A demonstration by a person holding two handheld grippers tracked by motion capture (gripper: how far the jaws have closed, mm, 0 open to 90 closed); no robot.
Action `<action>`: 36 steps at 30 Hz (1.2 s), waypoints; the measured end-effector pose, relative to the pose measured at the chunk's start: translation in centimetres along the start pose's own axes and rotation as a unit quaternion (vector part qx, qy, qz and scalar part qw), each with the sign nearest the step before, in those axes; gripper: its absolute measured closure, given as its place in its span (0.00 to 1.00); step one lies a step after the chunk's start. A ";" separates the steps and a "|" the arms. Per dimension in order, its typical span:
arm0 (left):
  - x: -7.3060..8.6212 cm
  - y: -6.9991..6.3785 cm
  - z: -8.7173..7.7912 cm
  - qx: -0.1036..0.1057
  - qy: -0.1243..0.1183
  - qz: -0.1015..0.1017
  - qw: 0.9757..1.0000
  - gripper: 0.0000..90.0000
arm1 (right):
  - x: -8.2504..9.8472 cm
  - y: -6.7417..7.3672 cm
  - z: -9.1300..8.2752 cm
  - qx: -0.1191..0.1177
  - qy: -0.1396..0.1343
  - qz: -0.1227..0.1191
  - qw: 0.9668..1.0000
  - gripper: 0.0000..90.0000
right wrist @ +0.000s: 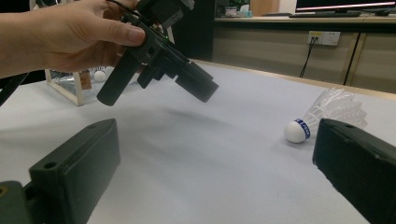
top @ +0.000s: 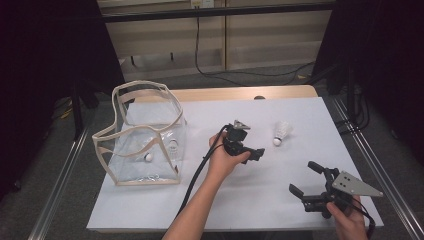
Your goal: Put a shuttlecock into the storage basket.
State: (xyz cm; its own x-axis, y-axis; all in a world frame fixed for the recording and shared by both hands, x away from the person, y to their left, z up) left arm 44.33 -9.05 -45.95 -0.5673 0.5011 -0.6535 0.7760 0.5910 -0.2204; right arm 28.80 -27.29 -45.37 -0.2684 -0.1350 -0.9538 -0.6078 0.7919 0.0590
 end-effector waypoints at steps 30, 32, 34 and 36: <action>-1.2 -0.2 2.2 -0.006 -0.002 -0.003 1.000 0.06 | 0.0 -0.1 0.0 0.001 0.001 0.001 1.000 0.00; -1.3 -0.2 2.3 -0.009 -0.001 -0.003 1.000 0.06 | 0.0 -0.1 0.0 0.001 0.000 0.001 1.000 0.00; -1.4 -0.3 2.4 -0.006 -0.001 -0.001 1.000 0.06 | 0.0 -0.1 0.0 0.001 0.000 0.000 1.000 0.01; -1.5 -0.4 2.6 -0.006 -0.002 -0.002 1.000 0.06 | 0.0 -0.1 0.0 0.001 0.000 0.001 1.000 0.00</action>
Point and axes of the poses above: each handheld gripper's, and its own axes: z roughly forward along the jaws, x roughly out of its underside, y roughly to its left, the point moved 6 cm from there along z, roughly forward along the jaws, and after that the axes turned 8 degrees about y, right-handed, at the moved point
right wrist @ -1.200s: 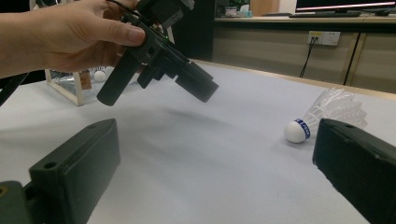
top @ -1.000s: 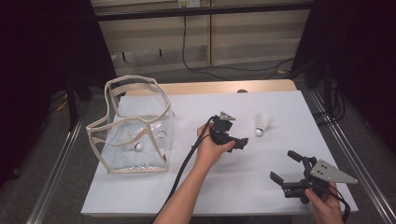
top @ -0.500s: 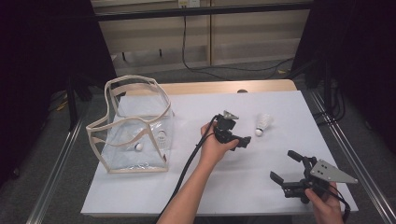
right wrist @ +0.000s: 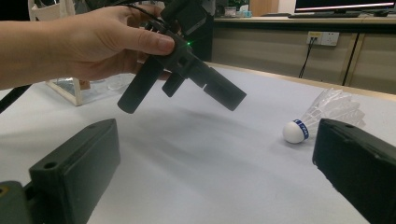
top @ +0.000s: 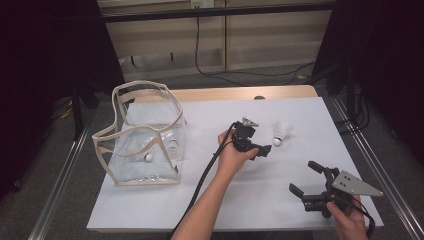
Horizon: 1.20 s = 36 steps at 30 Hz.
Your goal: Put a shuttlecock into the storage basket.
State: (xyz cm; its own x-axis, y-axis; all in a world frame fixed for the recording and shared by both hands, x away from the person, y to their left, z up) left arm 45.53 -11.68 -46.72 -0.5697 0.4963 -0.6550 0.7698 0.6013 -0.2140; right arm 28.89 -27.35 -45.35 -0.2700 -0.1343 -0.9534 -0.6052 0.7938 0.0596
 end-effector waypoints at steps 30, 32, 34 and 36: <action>-0.6 -0.1 1.4 -0.010 0.001 0.007 1.000 0.13 | -0.1 -0.2 -0.1 0.002 -0.002 0.000 1.000 0.00; -0.7 0.0 1.5 -0.010 0.000 0.005 1.000 0.15 | -0.1 -0.2 -0.1 0.001 -0.003 0.002 1.000 0.00; -0.7 0.1 1.5 -0.015 -0.003 0.008 1.000 0.16 | -0.1 -0.2 -0.1 0.001 -0.003 0.002 1.000 0.00; -0.7 0.1 1.6 -0.013 -0.003 0.008 1.000 0.17 | -0.1 -0.2 -0.1 0.001 -0.003 0.001 1.000 0.00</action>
Point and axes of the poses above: each handheld gripper's, and its own axes: z roughly forward along the jaws, x roughly out of its underside, y roughly to its left, the point moved 6 cm from there along z, roughly forward along the jaws, and after that the axes turned 8 degrees about y, right-handed, at the moved point
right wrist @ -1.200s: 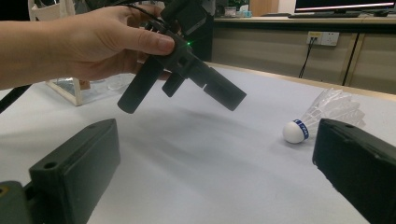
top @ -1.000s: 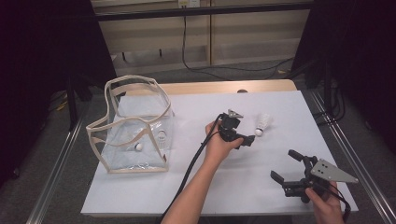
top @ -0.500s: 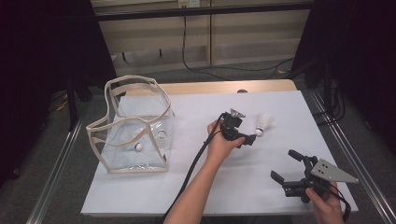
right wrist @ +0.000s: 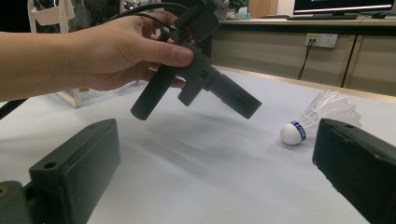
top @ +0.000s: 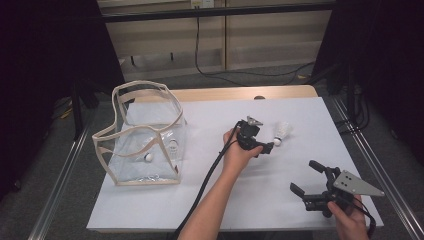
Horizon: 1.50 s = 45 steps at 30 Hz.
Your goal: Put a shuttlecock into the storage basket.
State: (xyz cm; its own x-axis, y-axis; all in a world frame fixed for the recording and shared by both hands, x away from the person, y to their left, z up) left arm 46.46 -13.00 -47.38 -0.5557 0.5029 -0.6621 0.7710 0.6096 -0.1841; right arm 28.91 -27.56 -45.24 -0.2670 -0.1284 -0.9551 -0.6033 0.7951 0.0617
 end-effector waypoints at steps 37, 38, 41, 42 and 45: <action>-1.2 -1.4 3.1 -0.008 0.009 0.006 1.000 0.26 | 0.0 -0.2 -0.1 0.001 -0.002 0.000 1.000 0.00; -1.3 -1.5 3.1 -0.008 0.009 0.005 1.000 0.26 | 0.0 -0.2 -0.1 0.001 -0.002 0.000 1.000 0.00; -1.4 -1.6 3.4 -0.003 0.010 0.000 1.000 0.30 | 0.0 -0.2 -0.2 0.001 -0.003 0.002 1.000 0.00; -1.4 -1.6 3.5 -0.005 0.010 0.001 1.000 0.32 | 0.0 -0.2 -0.2 0.001 -0.003 0.001 1.000 0.00; -1.5 -1.6 3.7 -0.007 0.010 0.002 1.000 0.36 | 0.0 -0.2 -0.2 0.001 -0.003 0.001 1.000 0.00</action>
Point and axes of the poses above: each handheld gripper's, and its own axes: z roughly forward along the jaws, x roughly out of its underside, y roughly to its left, the point moved 6 cm from there along z, roughly forward along the jaws, and after that the axes turned 8 degrees about y, right-handed, at the moved point
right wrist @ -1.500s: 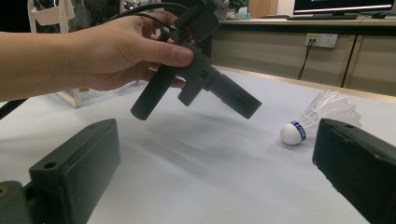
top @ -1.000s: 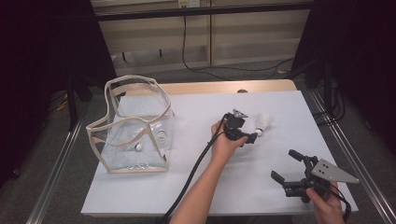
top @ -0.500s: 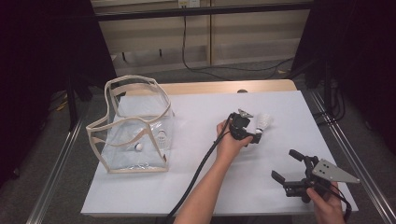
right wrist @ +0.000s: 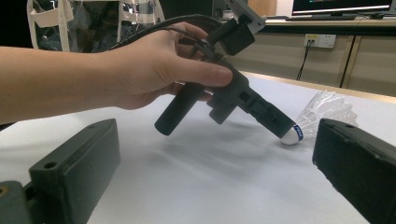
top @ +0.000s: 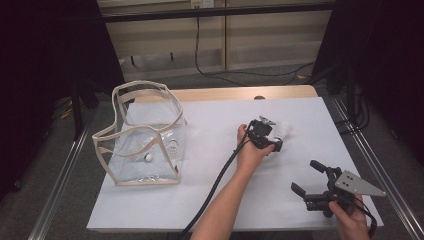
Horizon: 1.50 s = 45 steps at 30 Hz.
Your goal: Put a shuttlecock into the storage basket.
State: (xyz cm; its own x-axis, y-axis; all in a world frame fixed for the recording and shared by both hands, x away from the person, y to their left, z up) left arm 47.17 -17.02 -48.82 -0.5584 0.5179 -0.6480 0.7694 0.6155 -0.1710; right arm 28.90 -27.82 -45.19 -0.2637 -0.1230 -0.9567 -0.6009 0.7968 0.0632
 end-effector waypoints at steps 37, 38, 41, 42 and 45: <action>0.8 -0.1 0.1 0.033 0.016 -0.016 0.999 0.72 | 0.0 -0.2 -0.1 0.000 0.000 0.004 1.000 0.00; 1.0 -0.1 0.0 0.038 0.018 -0.018 0.999 0.72 | 0.0 -0.2 -0.1 0.000 0.000 0.003 1.000 0.00; 1.4 0.0 -0.4 0.051 0.021 -0.024 0.998 0.72 | 0.0 -0.2 0.0 0.001 0.000 0.001 1.000 0.00; 1.6 0.0 -0.5 0.052 0.020 -0.025 0.998 0.72 | 0.0 -0.1 0.0 0.001 0.000 0.001 1.000 0.00; 1.9 0.0 -0.9 0.059 0.026 -0.021 0.998 0.72 | 0.0 -0.1 0.0 0.001 0.000 0.000 1.000 0.00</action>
State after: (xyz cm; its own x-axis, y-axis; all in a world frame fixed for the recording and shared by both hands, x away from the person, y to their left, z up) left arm 45.85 -15.51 -49.38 -0.6042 0.5243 -0.6001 0.7738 0.5656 -0.2851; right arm 28.97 -27.94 -45.23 -0.2639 -0.1239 -0.9566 -0.5996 0.7979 0.0621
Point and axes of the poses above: each handheld gripper's, and its own axes: z roughly forward along the jaws, x roughly out of its underside, y roughly to its left, the point moved 6 cm from there along z, roughly forward along the jaws, and after that the axes turned 8 degrees about y, right-handed, at the moved point
